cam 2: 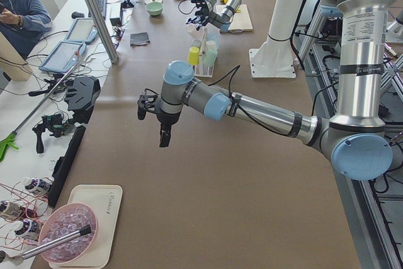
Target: Place cup on cup holder
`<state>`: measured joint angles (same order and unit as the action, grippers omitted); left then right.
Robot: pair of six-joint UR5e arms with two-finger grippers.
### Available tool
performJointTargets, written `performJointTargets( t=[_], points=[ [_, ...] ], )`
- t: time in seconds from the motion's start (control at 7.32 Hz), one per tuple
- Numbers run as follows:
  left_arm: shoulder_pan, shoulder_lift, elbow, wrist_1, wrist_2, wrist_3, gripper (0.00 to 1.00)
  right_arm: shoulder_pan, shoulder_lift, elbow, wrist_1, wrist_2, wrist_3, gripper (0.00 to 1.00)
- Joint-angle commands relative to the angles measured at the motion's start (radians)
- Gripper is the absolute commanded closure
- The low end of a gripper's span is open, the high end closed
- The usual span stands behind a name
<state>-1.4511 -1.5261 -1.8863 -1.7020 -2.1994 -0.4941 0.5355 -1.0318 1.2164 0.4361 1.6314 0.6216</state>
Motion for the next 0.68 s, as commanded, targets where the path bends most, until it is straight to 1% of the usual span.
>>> performJointTargets(
  t=[0.0, 0.14, 0.41, 0.55],
  points=[
    [-0.061, 0.011, 0.018, 0.167, -0.039, 0.157, 0.02, 0.0, -0.007, 0.002, 0.016, -0.002, 0.001, 0.76],
    [-0.072, 0.012, 0.035, 0.169, -0.04, 0.158, 0.02, 0.001, -0.01, 0.002, 0.035, -0.005, 0.001, 0.01],
    [-0.092, 0.02, 0.056, 0.17, -0.051, 0.158, 0.02, 0.001, -0.014, 0.002, 0.039, -0.007, 0.003, 0.0],
    [-0.094, 0.02, 0.094, 0.166, -0.162, 0.158, 0.02, 0.001, -0.014, 0.002, 0.039, -0.007, 0.003, 0.0]
  ],
)
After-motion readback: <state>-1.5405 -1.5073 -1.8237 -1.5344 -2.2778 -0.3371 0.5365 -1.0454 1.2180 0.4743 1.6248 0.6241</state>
